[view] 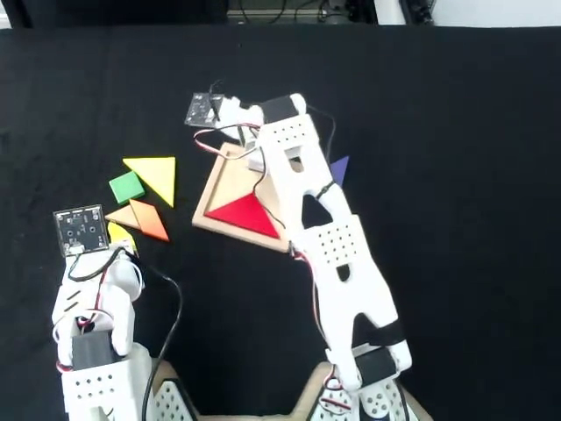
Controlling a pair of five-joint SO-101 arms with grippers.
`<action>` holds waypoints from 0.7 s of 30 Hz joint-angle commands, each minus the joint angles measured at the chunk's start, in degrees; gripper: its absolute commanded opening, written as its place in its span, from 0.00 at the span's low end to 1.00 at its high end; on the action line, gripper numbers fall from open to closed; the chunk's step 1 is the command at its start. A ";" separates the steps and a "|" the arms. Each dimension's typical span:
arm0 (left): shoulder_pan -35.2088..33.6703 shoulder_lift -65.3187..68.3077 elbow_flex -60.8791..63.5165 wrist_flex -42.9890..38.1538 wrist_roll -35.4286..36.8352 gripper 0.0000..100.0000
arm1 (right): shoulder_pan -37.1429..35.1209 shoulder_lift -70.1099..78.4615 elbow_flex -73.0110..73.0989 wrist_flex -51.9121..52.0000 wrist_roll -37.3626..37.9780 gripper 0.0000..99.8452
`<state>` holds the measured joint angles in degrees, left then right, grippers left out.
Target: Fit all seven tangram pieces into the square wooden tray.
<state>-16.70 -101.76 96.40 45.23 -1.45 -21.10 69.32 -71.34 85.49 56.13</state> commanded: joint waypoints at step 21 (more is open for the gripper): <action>-0.75 -0.53 -0.22 -1.05 0.70 0.03 | -7.30 -1.98 -14.81 15.56 -7.30 0.26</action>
<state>-16.70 -101.76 96.40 45.23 -1.45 -28.66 69.93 -82.42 98.95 51.47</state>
